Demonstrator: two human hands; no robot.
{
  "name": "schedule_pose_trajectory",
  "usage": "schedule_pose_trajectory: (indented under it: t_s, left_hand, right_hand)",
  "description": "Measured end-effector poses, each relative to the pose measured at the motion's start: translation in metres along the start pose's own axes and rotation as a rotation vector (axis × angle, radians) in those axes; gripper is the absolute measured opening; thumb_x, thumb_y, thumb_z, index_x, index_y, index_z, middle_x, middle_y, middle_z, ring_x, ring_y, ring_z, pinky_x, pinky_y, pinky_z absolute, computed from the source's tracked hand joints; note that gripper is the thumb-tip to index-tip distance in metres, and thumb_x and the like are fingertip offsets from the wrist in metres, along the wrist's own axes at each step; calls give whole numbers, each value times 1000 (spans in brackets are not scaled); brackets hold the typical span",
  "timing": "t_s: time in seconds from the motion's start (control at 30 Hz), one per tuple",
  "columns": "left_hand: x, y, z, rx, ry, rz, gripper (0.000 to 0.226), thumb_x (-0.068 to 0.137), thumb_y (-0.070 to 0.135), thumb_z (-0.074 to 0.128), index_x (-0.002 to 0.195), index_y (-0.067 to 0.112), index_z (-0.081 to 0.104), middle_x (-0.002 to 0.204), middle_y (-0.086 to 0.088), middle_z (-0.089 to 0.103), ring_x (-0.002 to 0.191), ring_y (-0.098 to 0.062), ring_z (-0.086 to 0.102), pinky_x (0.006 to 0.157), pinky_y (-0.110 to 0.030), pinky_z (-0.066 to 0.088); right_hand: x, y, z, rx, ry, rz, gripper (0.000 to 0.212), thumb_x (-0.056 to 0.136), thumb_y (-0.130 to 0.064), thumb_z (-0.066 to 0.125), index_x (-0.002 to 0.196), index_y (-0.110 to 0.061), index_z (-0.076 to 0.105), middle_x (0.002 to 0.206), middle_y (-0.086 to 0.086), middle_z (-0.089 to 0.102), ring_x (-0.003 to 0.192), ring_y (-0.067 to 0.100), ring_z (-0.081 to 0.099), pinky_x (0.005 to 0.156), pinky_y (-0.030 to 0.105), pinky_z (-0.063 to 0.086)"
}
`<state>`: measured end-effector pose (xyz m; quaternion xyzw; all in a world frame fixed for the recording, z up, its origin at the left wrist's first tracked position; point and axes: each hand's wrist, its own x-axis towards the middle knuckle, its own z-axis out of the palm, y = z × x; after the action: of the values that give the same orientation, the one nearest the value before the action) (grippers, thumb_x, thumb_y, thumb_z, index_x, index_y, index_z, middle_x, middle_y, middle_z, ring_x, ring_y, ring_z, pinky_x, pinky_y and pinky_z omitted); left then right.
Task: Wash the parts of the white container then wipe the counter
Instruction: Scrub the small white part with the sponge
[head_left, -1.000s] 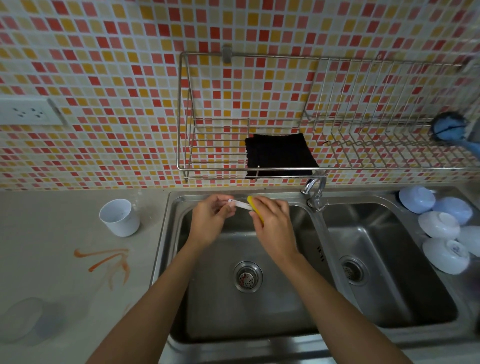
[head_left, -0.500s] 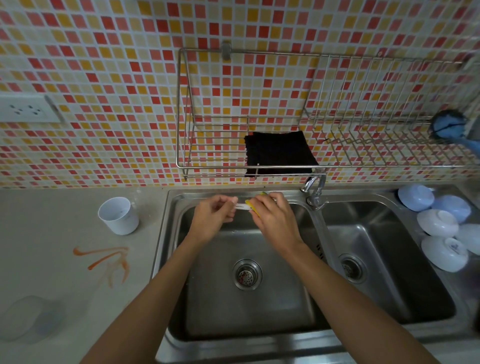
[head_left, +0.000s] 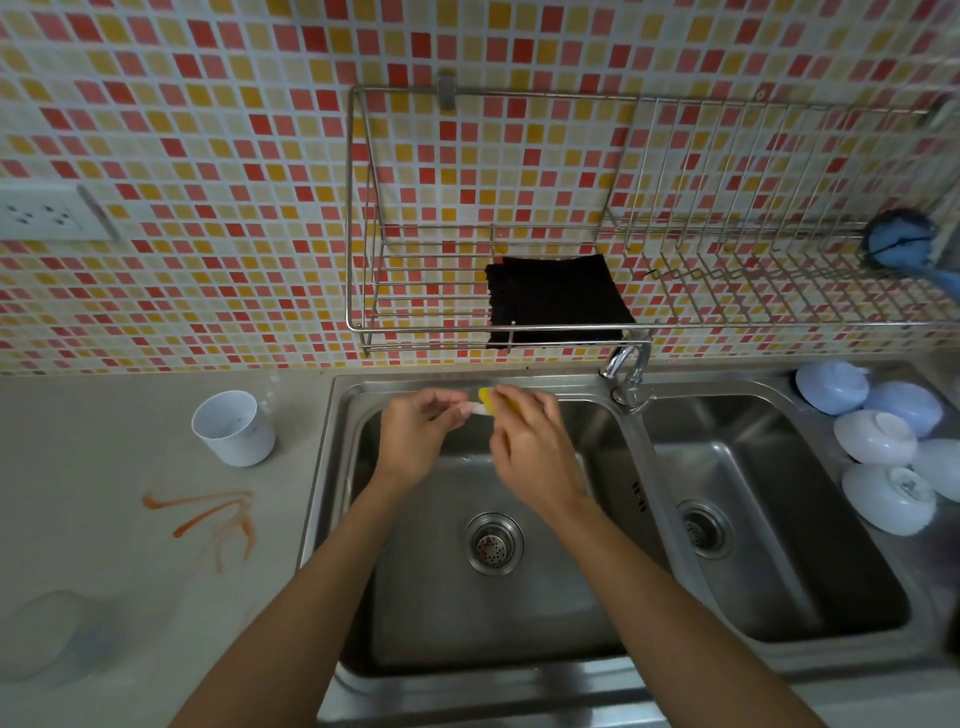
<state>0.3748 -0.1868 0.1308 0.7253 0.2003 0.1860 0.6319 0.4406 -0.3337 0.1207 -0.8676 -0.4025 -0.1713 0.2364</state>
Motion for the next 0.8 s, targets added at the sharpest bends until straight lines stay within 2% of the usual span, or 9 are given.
schedule_pose_trajectory:
  t_s: [0.13,0.27,0.37,0.5,0.6,0.7,0.8]
  left_hand:
    - [0,5,-3,50,54,39,13,83,9,73,97,9,73,88,0,74,83,-10,71,78,-18,55]
    - [-1,8,3,110,42,93,10,84,10,73,94,11,72,88,3,74,83,-5,69,77,-13,52]
    - [-2,8,4,107,46,100,13,84,12,73,96,9,72,90,2,74,86,-7,70,81,-20,54]
    - [-2,6,-3,73,67,56,14,83,13,74,96,10,72,90,0,75,87,-13,71,86,-30,56]
    - [-2,7,-6,50,68,39,13,83,13,74,96,10,72,89,-2,75,87,-14,71,86,-29,56]
    - [-2,8,-4,54,45,59,14,84,12,73,97,8,72,90,-2,74,87,-12,70,82,-20,55]
    - [-3,7,-2,29,13,66,15,84,9,73,98,5,72,92,-4,75,88,-13,71,80,-19,55]
  right_hand:
    - [2,13,-7,-1,4,85,45,85,-20,38,121,-9,64,118,4,63,105,18,41,91,37,48]
    - [4,-11,-9,31,29,34,46,86,-20,39,122,-7,63,120,6,62,107,18,40,93,33,46]
    - [10,-18,-6,55,41,18,40,85,-15,47,121,-7,63,120,5,62,106,19,42,92,32,45]
    - [12,5,-1,6,33,40,36,83,-14,57,118,-12,65,115,1,63,100,22,49,87,35,47]
    - [8,10,0,-23,68,25,31,85,-19,65,115,-14,67,113,0,65,98,19,48,87,33,47]
    - [8,-2,0,-41,111,-23,33,82,-24,71,113,-14,67,113,0,65,97,17,43,86,31,47]
    - [13,-3,2,-72,120,-71,30,81,-21,71,110,-16,69,109,-3,66,96,19,49,87,29,46]
